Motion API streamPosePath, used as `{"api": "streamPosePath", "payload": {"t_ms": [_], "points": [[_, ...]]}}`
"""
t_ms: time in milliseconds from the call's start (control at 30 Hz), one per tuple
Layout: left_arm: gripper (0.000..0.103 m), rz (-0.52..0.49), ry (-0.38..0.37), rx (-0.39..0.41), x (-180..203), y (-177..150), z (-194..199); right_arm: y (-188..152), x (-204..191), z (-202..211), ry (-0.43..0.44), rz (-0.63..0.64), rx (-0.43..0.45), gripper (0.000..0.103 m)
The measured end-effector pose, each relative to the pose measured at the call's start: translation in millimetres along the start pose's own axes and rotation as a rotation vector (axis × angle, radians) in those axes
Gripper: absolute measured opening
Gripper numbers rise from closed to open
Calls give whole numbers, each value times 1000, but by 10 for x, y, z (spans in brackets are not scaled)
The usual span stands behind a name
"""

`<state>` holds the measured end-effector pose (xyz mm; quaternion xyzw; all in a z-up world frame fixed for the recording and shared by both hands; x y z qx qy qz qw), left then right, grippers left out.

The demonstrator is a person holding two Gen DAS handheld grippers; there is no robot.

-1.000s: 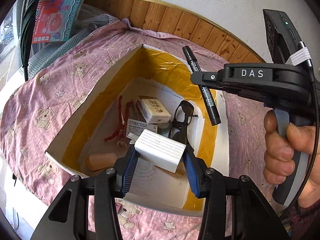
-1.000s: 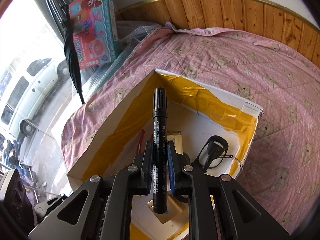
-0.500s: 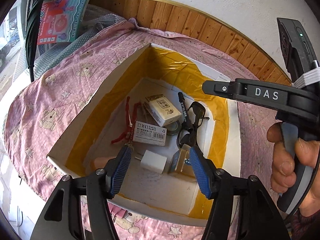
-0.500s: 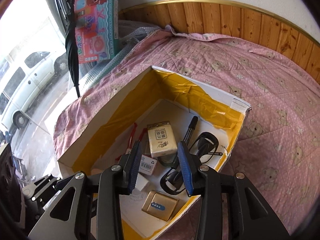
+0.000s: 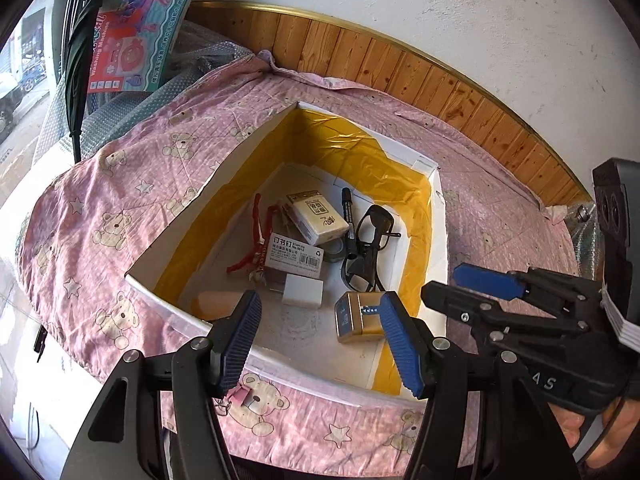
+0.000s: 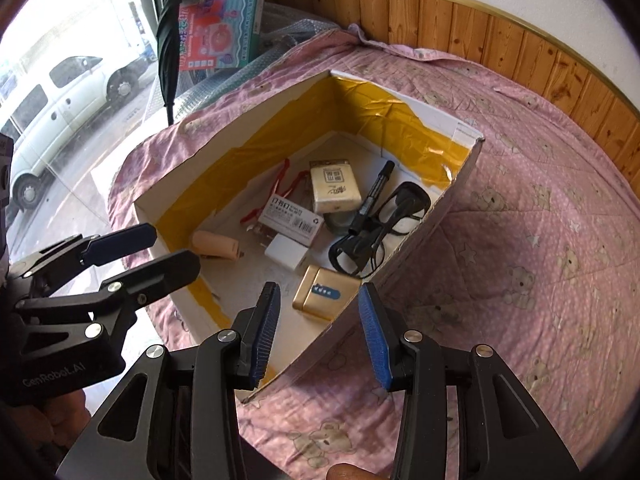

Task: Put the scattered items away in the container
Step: 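Withdraw both tools from the white box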

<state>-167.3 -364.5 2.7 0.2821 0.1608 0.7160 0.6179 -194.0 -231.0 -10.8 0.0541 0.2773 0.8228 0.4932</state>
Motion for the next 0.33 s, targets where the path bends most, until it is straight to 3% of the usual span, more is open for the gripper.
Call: {"api": "streamPosePath", "payload": {"t_ms": [333], "points": [[63, -23, -21, 32, 133, -139, 304, -296, -163, 258, 7, 11, 18, 44]]}}
Point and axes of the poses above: each gripper's, at about its wrist camera, not at the fingertips, and z roughly against the way its jaws point, x to its right, y to its top, the point moved 7 cm from there along -z, roughly the way its jaws point, and after that the axes turned 5 degrees about y, right-handed, at the moved point
